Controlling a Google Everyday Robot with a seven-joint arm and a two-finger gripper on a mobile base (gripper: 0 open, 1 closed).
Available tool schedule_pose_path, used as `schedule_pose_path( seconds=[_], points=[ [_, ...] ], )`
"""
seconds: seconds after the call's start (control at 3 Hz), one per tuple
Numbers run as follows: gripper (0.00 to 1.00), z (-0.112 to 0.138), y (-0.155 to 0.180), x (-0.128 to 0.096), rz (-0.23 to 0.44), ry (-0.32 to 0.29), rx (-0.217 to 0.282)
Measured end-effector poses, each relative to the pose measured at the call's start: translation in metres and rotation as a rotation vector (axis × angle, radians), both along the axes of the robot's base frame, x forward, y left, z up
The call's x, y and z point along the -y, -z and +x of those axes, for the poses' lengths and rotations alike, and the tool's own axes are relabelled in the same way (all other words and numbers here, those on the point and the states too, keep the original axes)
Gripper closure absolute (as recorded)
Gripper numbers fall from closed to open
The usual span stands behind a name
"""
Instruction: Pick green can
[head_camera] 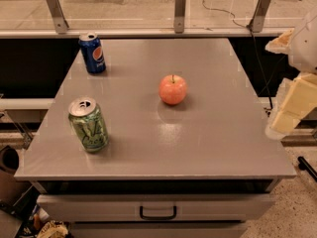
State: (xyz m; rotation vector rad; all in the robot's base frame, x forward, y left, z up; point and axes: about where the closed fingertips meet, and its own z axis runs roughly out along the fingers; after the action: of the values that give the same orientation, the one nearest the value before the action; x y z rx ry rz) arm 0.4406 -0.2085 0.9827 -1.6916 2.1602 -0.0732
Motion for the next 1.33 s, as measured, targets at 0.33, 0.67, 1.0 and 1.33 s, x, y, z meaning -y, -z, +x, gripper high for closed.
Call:
schedule_pose_path(
  seconds=[0.33, 0.67, 1.0, 1.33],
  points=[
    [0.0, 0.01, 0.023, -0.019, 0.158, -0.053, 0.014],
    [0.0, 0.021, 0.048, -0.051, 0.337, -0.107, 0.035],
    [0.0, 0.029, 0.058, -0.094, 0.526, -0.176, 0.072],
    [0.0, 0.03, 0.053, -0.146, 0.695, -0.257, 0.105]
  ],
)
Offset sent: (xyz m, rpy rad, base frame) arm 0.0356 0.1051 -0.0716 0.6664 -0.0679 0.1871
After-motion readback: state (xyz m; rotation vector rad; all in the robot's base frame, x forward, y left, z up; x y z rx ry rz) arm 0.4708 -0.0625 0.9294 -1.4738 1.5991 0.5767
